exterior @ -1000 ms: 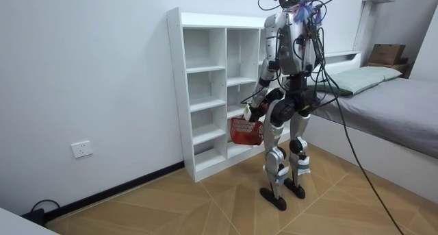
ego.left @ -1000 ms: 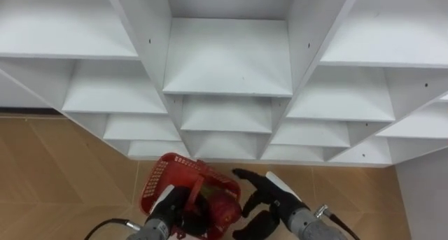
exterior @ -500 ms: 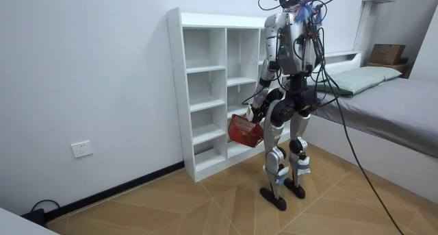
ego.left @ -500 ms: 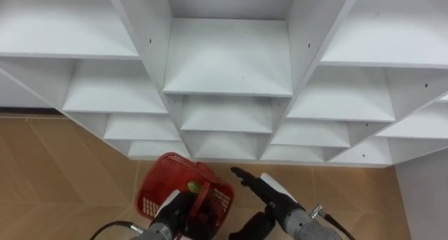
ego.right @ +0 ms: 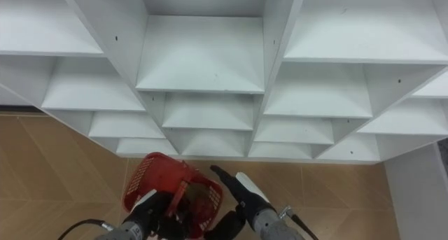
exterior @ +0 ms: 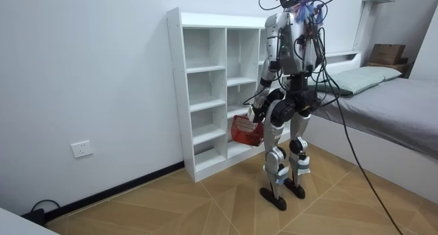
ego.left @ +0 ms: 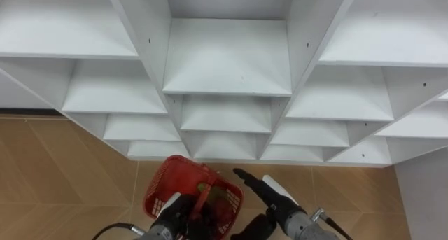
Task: Collect fruits from the closet
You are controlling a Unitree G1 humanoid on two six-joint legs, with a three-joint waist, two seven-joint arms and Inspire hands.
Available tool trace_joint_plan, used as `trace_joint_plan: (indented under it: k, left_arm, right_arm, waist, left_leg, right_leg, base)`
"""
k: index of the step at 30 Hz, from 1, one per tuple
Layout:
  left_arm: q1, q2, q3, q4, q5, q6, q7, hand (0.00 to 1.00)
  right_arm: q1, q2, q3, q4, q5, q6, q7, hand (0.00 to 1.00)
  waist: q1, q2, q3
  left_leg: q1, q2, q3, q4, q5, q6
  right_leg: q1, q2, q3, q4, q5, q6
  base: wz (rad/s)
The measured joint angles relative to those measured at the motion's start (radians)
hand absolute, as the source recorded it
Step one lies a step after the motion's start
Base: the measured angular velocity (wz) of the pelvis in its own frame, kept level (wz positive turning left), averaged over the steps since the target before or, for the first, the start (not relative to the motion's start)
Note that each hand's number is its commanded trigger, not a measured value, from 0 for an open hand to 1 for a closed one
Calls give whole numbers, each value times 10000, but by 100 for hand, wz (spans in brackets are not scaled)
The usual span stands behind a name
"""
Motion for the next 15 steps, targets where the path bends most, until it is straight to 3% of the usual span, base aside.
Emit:
trace_joint_plan:
  k: [15]
  left_arm:
    - [-6, 42, 58, -92, -2, 0, 2, 100]
  right_arm:
    - [113, -27, -24, 72, 26, 0, -221, 0]
  waist:
    - [4, 72, -43]
  left_leg:
    - [47, 3, -53, 106, 0, 0]
  right_leg:
    - [56, -10, -34, 129, 4, -8]
  base:
    - [0]
